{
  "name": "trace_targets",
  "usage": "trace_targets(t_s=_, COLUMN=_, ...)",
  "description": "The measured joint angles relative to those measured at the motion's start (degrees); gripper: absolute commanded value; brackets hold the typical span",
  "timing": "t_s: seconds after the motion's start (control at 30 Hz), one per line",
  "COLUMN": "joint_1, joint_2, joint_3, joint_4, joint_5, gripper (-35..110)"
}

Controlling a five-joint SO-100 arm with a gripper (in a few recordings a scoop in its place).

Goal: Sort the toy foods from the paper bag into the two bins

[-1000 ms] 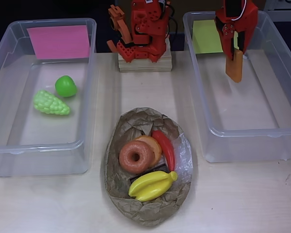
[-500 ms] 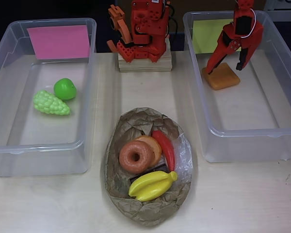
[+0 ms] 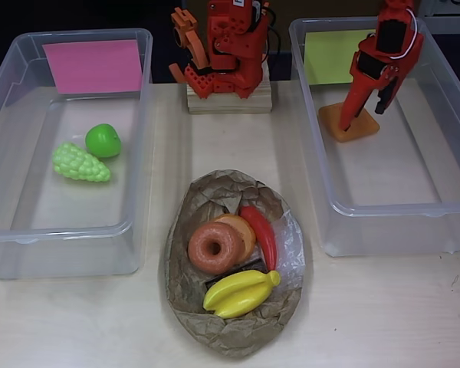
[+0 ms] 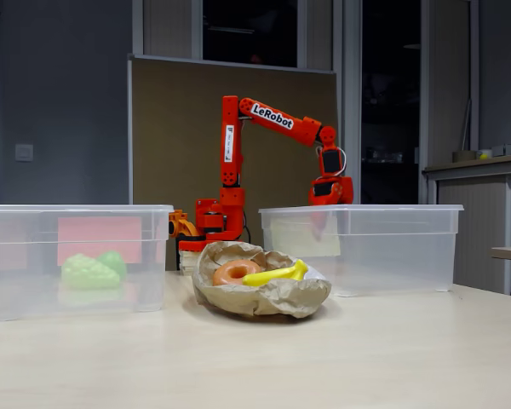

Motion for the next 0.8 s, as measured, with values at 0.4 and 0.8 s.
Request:
trace_targets(t_s=0.4, joint_1=12.9, joint_2=1.9, joint_3=-14.3, joint_4=5.9, joint_5=-40.1, gripper=37)
trace_targets(t_s=0.8, joint_1=27.8, joint_2=14.5, joint_3=-15.4, joint_4=5.9, joint_5=-71.8, gripper=37)
